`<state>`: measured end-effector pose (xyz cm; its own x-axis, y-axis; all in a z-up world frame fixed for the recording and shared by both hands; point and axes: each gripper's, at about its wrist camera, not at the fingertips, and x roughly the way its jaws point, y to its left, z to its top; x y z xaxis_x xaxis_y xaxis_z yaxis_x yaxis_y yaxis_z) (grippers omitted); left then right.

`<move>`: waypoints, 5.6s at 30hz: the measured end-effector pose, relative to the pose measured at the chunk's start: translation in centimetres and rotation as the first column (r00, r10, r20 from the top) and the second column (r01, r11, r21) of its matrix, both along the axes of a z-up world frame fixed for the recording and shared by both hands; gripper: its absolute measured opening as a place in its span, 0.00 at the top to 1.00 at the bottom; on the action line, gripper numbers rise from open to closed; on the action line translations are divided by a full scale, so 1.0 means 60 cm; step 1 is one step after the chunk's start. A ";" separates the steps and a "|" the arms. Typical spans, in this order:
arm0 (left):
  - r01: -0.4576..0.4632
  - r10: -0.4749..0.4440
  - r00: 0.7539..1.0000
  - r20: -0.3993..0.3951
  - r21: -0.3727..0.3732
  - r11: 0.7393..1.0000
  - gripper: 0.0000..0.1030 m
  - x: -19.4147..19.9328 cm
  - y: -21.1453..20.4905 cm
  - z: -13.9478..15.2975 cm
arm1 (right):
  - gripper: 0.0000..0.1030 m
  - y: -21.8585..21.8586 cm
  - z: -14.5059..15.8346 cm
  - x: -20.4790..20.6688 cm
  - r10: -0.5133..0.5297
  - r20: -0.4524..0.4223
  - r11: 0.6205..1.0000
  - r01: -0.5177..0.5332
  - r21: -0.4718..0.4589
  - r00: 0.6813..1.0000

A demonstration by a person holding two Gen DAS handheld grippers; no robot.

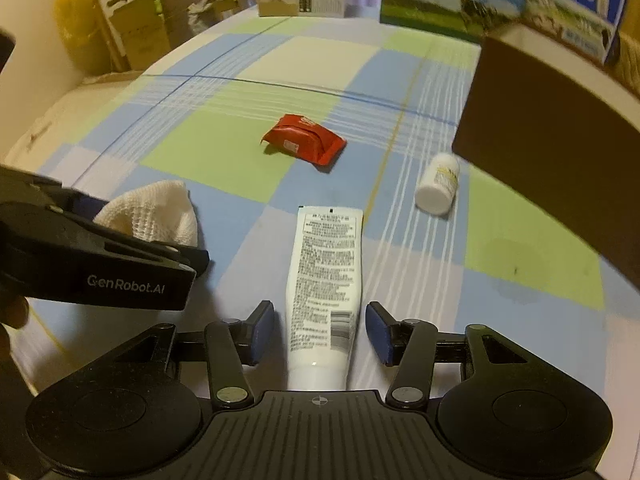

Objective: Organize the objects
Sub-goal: 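Grasp the white towel with the left tool and lift it, then carry the towel and white tube with both tools toward the brown box, then lower the towel with the left tool into the box and open it while the right tool lowers the tube, then move both open tools back toward the red packet and pill bottle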

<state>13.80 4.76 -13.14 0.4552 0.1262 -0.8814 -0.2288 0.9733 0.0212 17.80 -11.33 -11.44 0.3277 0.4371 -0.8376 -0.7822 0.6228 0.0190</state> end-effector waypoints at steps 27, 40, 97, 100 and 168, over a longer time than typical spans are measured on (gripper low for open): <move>0.043 -0.043 0.999 0.017 0.016 0.999 0.43 0.006 -0.010 0.005 | 0.65 -0.010 0.007 0.018 -0.032 -0.085 0.998 0.037 0.052 0.996; 0.011 -0.011 0.999 0.042 -0.005 1.000 0.44 0.007 0.004 0.021 | 0.65 -0.022 0.024 0.031 -0.062 -0.111 0.991 0.075 0.114 0.992; 0.391 -0.399 0.863 0.311 0.091 0.916 0.43 0.267 -0.225 0.267 | 0.65 -0.299 0.311 0.274 -0.347 0.023 0.882 0.318 0.347 0.938; 0.412 -0.422 0.856 0.299 0.099 0.906 0.43 0.306 -0.238 0.265 | 0.65 -0.304 0.307 0.305 -0.363 0.022 0.883 0.337 0.327 0.931; 0.472 -0.490 0.867 0.090 0.165 0.866 0.16 0.531 -0.298 0.132 | 0.48 -0.333 0.175 0.519 -0.531 -0.077 0.822 0.535 0.193 0.844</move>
<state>45.63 -13.10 -5.19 0.5944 -0.0253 -0.8038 0.2580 0.9527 0.1608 48.91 -31.29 -0.95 0.5436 0.3563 -0.7600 -0.3274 0.9237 0.1988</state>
